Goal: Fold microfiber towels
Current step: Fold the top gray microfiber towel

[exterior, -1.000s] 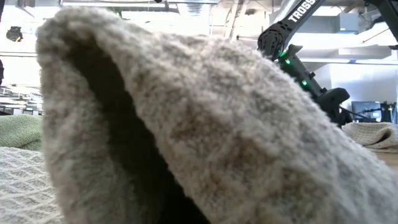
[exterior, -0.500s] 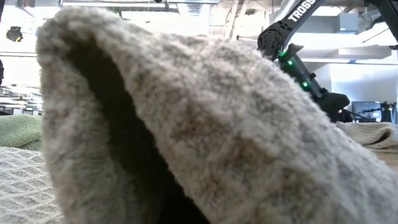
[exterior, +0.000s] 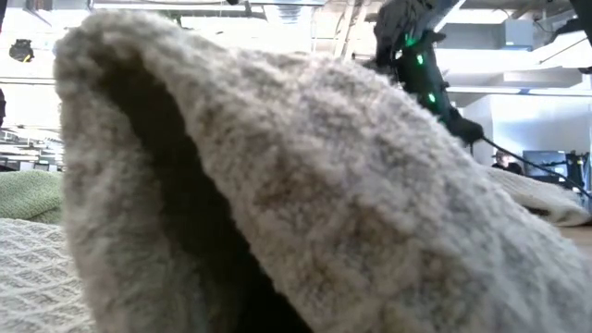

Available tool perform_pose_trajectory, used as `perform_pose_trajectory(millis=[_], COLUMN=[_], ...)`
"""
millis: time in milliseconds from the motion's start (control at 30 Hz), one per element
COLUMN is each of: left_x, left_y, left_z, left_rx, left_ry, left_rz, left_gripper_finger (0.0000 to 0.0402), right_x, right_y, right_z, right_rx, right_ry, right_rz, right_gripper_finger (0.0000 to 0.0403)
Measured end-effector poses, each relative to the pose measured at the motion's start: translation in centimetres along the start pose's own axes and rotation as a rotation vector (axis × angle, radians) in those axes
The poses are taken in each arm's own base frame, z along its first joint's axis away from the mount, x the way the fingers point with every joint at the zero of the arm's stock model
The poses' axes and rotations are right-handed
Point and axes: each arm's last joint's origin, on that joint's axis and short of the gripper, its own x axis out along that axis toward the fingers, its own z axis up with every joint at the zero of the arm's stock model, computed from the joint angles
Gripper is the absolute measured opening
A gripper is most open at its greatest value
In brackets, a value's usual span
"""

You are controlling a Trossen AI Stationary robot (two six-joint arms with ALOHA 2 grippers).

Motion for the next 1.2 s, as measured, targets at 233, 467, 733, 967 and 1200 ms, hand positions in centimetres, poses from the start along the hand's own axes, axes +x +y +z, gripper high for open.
perform_pose_trajectory(millis=[233,467,733,967,1200], left_x=[1.5,6.5,12.3,15.6,20.1], left_y=[-0.3,-2.0,-4.0,-4.5,-4.3], left_z=[-0.7,-0.9,0.8,0.6,1.2], left_rx=[-0.056,0.018,0.211,0.316,0.247], left_ry=[0.069,0.056,-0.298,-0.552,-0.700], left_rz=[0.070,0.074,-0.052,0.031,0.126], left_gripper_finger=[0.0109,0.0109,0.0109,0.0109,0.0109], right_x=[-5.0,-8.1,-9.6,-10.2,-10.3], right_y=[-1.3,-1.9,-2.0,-2.0,-2.0], right_z=[-3.0,-7.3,-10.4,-11.6,-11.9], right_rx=[0.108,0.206,0.244,0.245,0.237], right_ry=[-0.186,-0.349,-0.460,-0.505,-0.515], right_rz=[-0.074,-0.085,-0.070,-0.053,-0.030], right_gripper_finger=[0.0001,0.0001,0.0000,0.0000,0.0000])
